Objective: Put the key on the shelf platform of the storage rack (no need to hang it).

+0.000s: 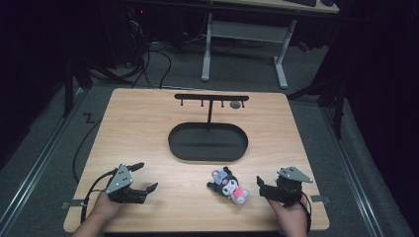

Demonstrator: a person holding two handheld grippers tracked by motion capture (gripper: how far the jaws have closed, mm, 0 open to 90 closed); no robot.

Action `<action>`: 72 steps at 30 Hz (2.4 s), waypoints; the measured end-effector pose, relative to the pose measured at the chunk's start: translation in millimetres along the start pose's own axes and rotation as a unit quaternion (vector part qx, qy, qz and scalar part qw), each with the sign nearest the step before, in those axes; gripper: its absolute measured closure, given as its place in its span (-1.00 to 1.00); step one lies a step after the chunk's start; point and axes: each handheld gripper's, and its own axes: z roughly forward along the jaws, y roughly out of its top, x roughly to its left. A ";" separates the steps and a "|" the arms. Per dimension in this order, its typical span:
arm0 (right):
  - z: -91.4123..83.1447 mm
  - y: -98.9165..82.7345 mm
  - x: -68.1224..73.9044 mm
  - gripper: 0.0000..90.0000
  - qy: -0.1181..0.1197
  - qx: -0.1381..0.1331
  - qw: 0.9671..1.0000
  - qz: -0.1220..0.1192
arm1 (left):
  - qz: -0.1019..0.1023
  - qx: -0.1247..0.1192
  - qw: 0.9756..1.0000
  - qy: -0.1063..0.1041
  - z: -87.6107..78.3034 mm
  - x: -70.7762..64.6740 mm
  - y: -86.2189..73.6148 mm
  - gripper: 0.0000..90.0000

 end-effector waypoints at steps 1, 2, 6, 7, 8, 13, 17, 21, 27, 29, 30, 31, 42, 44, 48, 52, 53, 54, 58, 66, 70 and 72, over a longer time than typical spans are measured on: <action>-0.1 0.2 0.3 -0.83 -0.002 0.003 1.000 -0.002 | 0.001 0.001 1.000 0.000 0.0 -0.2 0.0 -0.66; -0.3 0.5 1.0 -0.83 -0.001 0.005 1.000 -0.005 | 0.001 0.001 1.000 0.000 0.0 -0.2 0.0 -0.66; 0.1 1.2 4.2 -0.83 0.004 0.015 1.000 0.000 | 0.000 0.001 1.000 0.000 0.0 0.2 -0.1 -0.66; 0.7 1.3 5.2 -0.83 0.005 0.018 1.000 0.001 | 0.000 0.002 1.000 0.000 0.0 0.4 0.0 -0.66; 1.1 1.5 6.5 -0.82 0.006 0.020 1.000 0.004 | -0.001 0.001 1.000 0.000 0.2 0.5 -0.1 -0.66; 5.1 7.5 9.5 -0.78 0.006 0.026 1.000 0.002 | -0.001 0.002 1.000 0.000 0.7 0.8 -0.1 -0.66; 10.4 8.0 10.5 -0.74 0.009 0.032 0.999 -0.001 | 0.000 0.003 1.000 -0.001 0.6 0.6 -0.1 -0.66; 11.0 10.7 10.8 -0.74 0.010 0.055 0.998 -0.013 | 0.000 0.003 1.000 0.000 0.7 0.7 -0.1 -0.66; 10.4 17.7 7.4 -0.74 0.009 0.088 0.996 -0.030 | -0.001 0.004 1.000 0.000 0.7 0.5 -0.1 -0.66; 11.2 19.4 7.1 -0.75 0.011 0.100 0.994 -0.033 | 0.000 0.005 1.000 0.000 0.7 0.3 -0.2 -0.66; 11.3 20.2 7.0 -0.75 0.014 0.106 0.994 -0.034 | 0.000 0.005 1.000 0.000 0.7 0.3 -0.2 -0.66; 11.7 20.9 6.8 -0.75 0.017 0.111 0.993 -0.033 | 0.000 0.005 1.000 0.000 0.7 0.3 -0.2 -0.66; 13.5 27.3 3.8 -0.74 0.040 0.148 0.988 -0.021 | 0.001 0.004 1.000 0.001 1.2 -0.2 -0.2 -0.66; 14.4 28.1 2.7 -0.74 0.040 0.155 0.987 -0.024 | 0.000 0.005 1.000 0.001 1.3 0.1 -0.1 -0.66; 15.8 28.2 0.7 -0.74 0.038 0.172 0.984 -0.035 | 0.000 0.005 1.000 0.001 1.4 0.2 -0.1 -0.66; 16.5 27.9 -1.1 -0.74 0.032 0.189 0.980 -0.046 | 0.001 0.005 1.000 0.000 1.3 -0.1 -0.1 -0.66; 16.8 27.7 -1.5 -0.75 0.030 0.195 0.979 -0.048 | 0.002 0.005 1.000 0.000 1.3 -0.2 -0.1 -0.66; 17.1 27.6 -2.0 -0.75 0.031 0.200 0.978 -0.049 | 0.002 0.005 1.000 0.000 1.3 -0.2 -0.1 -0.66; 17.0 28.8 -4.6 -0.76 0.028 0.218 0.974 -0.053 | 0.000 0.005 1.000 0.001 1.2 -0.1 -0.1 -0.66; 15.2 35.5 -5.9 -0.79 0.033 0.244 0.968 -0.054 | 0.002 0.006 1.000 0.001 1.2 -0.4 -0.1 -0.66; 15.2 35.5 -4.9 -0.81 0.030 0.263 0.962 -0.067 | 0.002 0.005 1.000 0.000 1.0 -0.2 0.0 -0.66; 15.5 34.9 -4.3 -0.81 0.028 0.271 0.959 -0.073 | 0.001 0.006 1.000 -0.001 0.7 0.2 0.1 -0.66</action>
